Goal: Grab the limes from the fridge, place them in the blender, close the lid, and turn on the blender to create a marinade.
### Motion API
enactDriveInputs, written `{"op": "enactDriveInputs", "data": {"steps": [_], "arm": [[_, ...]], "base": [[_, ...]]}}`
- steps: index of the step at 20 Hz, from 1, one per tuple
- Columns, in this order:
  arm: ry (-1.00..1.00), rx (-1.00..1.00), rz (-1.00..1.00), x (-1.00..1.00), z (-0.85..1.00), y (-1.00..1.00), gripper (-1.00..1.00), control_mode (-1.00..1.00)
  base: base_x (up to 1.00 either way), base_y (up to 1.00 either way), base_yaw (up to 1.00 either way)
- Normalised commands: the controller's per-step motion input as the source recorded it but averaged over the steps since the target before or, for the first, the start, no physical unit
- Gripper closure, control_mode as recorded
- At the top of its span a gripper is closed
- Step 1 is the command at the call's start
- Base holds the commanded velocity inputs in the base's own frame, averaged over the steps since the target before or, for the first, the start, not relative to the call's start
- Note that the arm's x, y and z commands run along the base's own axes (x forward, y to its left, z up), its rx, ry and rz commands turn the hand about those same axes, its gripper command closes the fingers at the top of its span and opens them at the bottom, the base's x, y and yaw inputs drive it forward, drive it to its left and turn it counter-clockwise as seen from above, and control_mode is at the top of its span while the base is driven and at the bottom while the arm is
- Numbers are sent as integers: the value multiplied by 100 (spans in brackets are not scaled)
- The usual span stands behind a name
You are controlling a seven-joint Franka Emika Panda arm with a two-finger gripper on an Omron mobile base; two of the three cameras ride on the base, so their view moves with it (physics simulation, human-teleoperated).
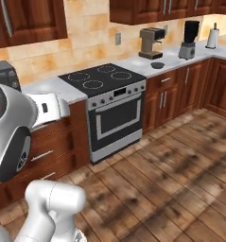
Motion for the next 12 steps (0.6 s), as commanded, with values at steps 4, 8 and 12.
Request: {"op": "enactDriveInputs", "data": {"steps": [4,8,12], "arm": [[0,0,0,0,0,0,100,100],[0,0,0,0,0,0,100,100],[0,0,0,0,0,0,100,100]], "base": [[100,-11,-25],[100,0,-10],[100,0,-10]]}}
